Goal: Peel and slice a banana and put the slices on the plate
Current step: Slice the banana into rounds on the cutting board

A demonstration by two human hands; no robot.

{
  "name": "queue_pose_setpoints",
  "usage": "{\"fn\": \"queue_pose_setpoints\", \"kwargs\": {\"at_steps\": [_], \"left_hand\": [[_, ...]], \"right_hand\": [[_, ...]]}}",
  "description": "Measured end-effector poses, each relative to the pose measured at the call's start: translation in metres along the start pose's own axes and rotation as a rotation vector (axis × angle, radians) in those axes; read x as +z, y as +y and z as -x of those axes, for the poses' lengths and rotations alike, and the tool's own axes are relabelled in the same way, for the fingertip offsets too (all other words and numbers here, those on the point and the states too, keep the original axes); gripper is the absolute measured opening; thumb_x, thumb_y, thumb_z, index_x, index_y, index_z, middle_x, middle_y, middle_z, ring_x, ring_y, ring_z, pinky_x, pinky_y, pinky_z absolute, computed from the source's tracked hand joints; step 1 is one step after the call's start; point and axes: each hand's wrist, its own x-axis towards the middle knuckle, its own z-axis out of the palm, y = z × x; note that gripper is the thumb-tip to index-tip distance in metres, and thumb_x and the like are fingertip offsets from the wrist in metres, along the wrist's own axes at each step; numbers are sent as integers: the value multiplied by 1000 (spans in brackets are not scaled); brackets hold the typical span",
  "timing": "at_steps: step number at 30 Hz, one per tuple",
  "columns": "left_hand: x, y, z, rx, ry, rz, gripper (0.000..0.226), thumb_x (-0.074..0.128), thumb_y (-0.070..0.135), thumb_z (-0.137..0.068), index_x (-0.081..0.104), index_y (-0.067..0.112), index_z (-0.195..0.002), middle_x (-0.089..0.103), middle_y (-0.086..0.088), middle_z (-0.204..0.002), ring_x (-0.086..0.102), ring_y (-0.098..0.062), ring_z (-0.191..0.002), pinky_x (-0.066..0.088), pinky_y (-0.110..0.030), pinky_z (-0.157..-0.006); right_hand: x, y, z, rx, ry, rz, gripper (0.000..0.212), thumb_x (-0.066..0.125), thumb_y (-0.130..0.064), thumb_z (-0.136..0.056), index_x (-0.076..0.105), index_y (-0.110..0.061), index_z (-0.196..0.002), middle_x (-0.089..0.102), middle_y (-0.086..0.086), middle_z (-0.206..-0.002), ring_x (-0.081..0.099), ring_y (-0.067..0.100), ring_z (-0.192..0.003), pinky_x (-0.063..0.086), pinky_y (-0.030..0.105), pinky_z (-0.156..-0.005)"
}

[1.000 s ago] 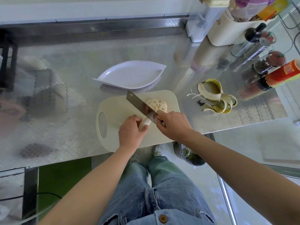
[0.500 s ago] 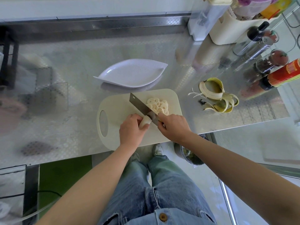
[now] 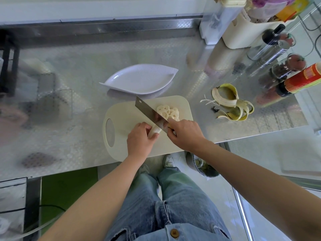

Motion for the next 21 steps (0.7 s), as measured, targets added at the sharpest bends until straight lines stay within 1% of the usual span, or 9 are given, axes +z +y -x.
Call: {"fn": "queue_pose_setpoints", "kwargs": {"at_steps": [4, 9, 12, 13, 17, 19, 21], "left_hand": [[0, 1, 0, -13, -5, 19, 23, 73, 35, -78, 65, 19, -92, 62, 1, -90, 61, -20, -79, 46, -31, -67], [-1, 2, 0, -36, -19, 40, 22, 73, 34, -78, 65, 19, -93, 63, 1, -92, 61, -20, -81, 49, -35, -72], [-1, 3, 1, -30, -18, 37, 21, 73, 34, -78, 66, 19, -92, 63, 1, -90, 61, -19, -79, 47, -32, -69], [-1, 3, 1, -27, -17, 34, 21, 73, 34, -78, 66, 19, -91, 63, 2, -90, 60, -19, -78, 46, -31, -68], [-1, 2, 1, -17, -10, 26, 21, 73, 35, -79, 66, 19, -91, 61, 3, -88, 59, -17, -77, 42, -28, -66], [-1, 2, 1, -12, -3, 20, 21, 73, 35, -78, 65, 19, -91, 61, 3, -88, 59, -17, -77, 42, -28, -65], [-1, 2, 1, -8, 2, 10, 22, 72, 36, -79, 65, 19, -91, 61, 3, -88, 58, -17, -77, 39, -27, -64]], "right_hand": [[6, 0, -3, 3, -18, 9, 16, 39, -26, -93, 47, -14, -88, 37, -1, -56, 41, 27, -53, 26, 28, -53], [18, -2, -6, 10, -67, 2, 18, 37, -28, -95, 48, -14, -94, 40, 0, -62, 41, 25, -55, 30, 30, -55], [20, -2, -5, 24, -74, -20, 22, 34, -31, -96, 49, -14, -98, 44, 1, -64, 47, 26, -58, 43, 34, -58], [19, -1, -5, 22, -69, -21, 22, 34, -31, -96, 49, -14, -98, 44, 2, -65, 48, 26, -58, 44, 34, -59], [12, -1, -2, 21, 3, -47, 21, 38, -29, -96, 50, -13, -92, 45, 2, -60, 45, 26, -53, 36, 30, -55], [7, -1, -2, 24, 52, -63, 20, 42, -28, -95, 51, -12, -89, 45, 3, -58, 47, 29, -52, 34, 30, -54], [2, -2, -3, 20, 66, -62, 20, 43, -27, -93, 51, -11, -86, 44, 3, -57, 45, 30, -52, 33, 30, -52]]}}
